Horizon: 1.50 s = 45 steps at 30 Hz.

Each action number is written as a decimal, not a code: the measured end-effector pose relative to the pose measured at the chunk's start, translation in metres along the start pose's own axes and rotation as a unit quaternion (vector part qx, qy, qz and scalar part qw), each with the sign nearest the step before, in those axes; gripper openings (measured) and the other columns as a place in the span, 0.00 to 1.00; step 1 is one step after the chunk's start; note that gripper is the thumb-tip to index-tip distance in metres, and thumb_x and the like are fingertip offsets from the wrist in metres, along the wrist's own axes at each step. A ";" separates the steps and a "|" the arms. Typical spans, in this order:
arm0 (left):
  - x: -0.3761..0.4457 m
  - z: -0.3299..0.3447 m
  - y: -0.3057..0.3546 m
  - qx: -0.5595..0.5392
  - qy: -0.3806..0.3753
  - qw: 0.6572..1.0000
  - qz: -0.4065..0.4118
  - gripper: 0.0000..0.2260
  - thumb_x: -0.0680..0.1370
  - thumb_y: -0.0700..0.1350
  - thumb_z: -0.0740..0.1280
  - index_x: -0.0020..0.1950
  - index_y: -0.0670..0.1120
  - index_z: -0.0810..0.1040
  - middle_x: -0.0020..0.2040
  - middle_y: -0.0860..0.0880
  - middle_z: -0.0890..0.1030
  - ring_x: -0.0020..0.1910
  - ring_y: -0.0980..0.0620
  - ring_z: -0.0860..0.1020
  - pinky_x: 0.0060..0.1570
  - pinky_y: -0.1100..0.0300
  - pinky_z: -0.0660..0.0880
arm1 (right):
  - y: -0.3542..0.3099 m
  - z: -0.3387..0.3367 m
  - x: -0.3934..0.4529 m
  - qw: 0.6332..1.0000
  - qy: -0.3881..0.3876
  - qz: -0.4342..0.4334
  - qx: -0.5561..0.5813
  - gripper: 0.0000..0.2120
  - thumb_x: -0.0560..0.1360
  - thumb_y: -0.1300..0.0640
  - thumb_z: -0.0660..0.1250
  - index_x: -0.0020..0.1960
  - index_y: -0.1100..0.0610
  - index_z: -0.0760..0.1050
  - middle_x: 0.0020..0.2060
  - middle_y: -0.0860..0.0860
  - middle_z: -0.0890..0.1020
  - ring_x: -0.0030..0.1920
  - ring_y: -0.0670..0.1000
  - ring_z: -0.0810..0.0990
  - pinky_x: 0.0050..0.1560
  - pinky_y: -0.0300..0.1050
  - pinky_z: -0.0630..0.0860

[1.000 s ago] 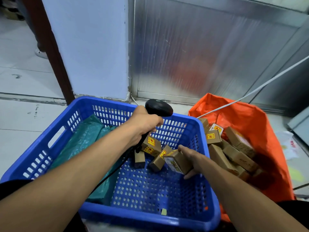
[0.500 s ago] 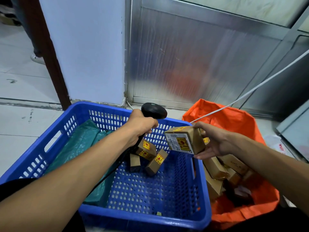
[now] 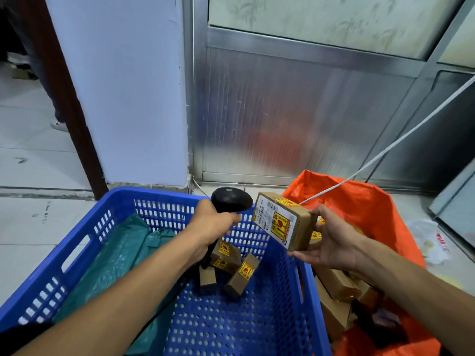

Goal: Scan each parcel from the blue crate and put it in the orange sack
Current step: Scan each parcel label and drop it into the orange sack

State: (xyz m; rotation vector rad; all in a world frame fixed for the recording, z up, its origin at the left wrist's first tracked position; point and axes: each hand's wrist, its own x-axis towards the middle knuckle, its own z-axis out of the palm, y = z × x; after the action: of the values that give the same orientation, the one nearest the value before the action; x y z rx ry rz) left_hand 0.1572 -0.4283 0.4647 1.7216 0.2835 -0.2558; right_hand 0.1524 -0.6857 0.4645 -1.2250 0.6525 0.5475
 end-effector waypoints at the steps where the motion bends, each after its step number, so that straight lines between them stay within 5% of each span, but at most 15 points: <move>1: 0.001 0.001 0.000 -0.002 0.003 1.000 0.002 0.09 0.76 0.37 0.72 0.55 0.40 0.80 0.40 0.45 0.79 0.36 0.52 0.75 0.37 0.58 0.71 | 0.001 0.002 0.002 1.000 0.001 -0.007 0.010 0.25 0.73 0.47 0.64 0.68 0.54 0.70 0.50 0.72 0.81 0.50 0.70 0.83 0.41 0.52 0.83; 45: -0.013 0.009 0.001 0.039 -0.037 0.998 0.018 0.08 0.75 0.37 0.73 0.53 0.42 0.81 0.37 0.47 0.82 0.34 0.53 0.78 0.39 0.57 0.74 | 0.003 -0.003 0.035 0.998 -0.013 -0.012 -0.054 0.22 0.76 0.43 0.63 0.65 0.55 0.70 0.55 0.70 0.80 0.49 0.67 0.84 0.39 0.51 0.82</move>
State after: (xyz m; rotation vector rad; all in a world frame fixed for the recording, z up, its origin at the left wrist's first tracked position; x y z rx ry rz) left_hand 0.1452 -0.4385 0.4685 1.7890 0.1902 -0.3077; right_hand 0.1743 -0.6868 0.4375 -1.3228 0.5916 0.5839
